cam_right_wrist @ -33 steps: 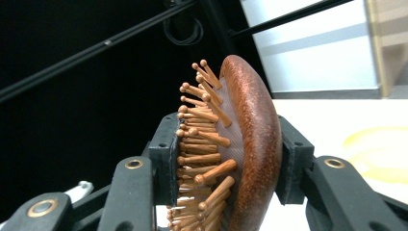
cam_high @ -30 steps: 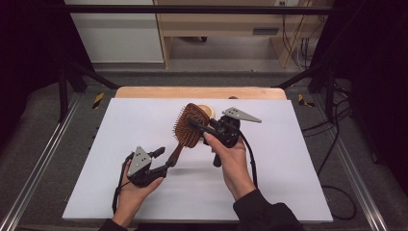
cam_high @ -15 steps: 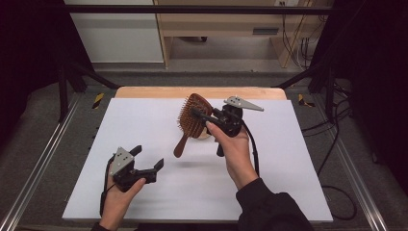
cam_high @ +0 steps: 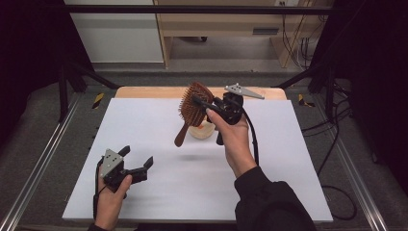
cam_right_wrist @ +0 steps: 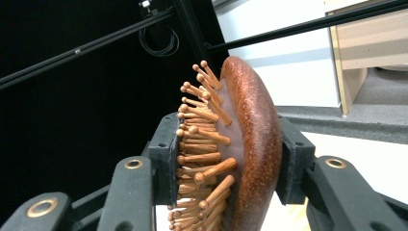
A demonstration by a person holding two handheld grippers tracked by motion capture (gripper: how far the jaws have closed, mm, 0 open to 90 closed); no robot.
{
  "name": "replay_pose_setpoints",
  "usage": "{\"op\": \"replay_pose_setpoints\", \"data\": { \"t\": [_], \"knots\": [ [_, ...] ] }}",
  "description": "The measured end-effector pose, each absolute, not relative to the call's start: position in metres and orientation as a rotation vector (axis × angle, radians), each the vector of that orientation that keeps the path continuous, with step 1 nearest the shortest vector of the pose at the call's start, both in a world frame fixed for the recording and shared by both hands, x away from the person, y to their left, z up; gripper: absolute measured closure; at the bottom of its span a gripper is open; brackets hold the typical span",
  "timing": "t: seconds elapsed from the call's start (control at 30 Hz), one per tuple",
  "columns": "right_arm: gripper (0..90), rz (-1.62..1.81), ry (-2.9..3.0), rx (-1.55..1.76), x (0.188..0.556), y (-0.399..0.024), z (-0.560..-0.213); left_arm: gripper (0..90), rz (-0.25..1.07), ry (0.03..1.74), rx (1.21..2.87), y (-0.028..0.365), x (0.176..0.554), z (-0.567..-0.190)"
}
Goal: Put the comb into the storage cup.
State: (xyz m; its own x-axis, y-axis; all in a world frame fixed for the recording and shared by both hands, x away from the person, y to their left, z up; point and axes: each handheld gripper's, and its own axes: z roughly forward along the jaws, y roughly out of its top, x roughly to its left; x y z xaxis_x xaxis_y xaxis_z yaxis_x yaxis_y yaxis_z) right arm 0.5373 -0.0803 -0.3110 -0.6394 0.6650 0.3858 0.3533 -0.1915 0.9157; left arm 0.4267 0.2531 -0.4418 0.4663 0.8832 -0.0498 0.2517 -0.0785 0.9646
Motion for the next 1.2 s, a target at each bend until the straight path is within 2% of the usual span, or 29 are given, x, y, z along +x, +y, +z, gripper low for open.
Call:
{"op": "replay_pose_setpoints", "data": {
  "t": [0.63, 1.2],
  "knots": [
    [52.6, 1.962, 1.723, 1.222, 0.564, -0.084, -0.287, 4.8, 0.736, 1.028, 1.589, 0.261, 0.430, -0.444],
    [52.5, 2.008, 1.618, 1.263, 0.579, -0.096, -0.281, 4.8, 0.740, 1.035, 1.584, 0.263, 0.431, -0.445]
  ]
}}
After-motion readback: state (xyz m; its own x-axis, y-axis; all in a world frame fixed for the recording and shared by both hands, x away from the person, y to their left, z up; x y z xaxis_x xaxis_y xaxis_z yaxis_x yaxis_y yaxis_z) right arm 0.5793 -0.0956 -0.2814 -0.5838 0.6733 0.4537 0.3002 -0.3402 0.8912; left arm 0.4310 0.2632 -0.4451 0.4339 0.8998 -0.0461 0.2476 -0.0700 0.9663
